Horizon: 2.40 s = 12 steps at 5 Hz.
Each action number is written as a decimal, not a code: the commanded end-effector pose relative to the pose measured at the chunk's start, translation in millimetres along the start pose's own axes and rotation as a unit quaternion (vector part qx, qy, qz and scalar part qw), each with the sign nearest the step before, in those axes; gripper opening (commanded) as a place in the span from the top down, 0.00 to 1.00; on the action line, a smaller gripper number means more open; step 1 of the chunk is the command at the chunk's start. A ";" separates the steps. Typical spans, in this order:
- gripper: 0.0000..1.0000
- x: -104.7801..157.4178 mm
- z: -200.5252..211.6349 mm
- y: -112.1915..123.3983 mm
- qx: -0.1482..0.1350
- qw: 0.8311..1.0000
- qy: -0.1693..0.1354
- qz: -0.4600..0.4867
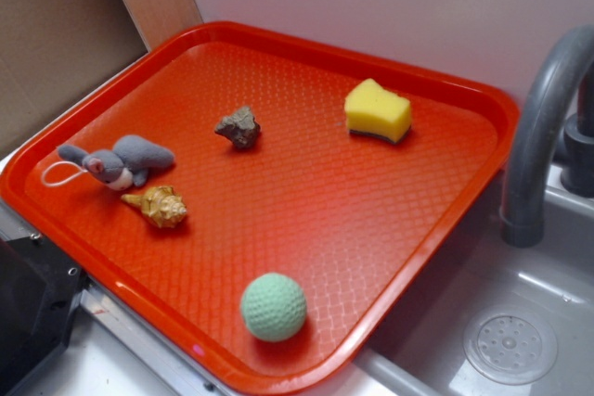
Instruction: Grab the green ball.
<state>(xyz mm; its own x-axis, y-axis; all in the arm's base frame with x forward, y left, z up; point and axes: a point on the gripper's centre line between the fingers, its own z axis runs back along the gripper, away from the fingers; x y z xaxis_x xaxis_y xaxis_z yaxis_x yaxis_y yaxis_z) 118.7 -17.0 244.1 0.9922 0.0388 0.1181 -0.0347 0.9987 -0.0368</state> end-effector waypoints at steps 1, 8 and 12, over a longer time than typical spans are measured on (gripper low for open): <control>0.00 0.0 0.0 0.0 0.000 1.000 0.000 0.000; 0.00 -18.5 -195.3 -161.8 -0.030 0.915 0.052 -0.399; 1.00 -19.4 -205.0 -169.4 -0.054 0.878 0.113 -0.462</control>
<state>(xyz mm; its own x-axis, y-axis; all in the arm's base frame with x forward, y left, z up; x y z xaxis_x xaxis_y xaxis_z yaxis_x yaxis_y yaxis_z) 138.1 -194.5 36.8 0.5925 -0.8009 -0.0873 0.7913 0.5988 -0.1235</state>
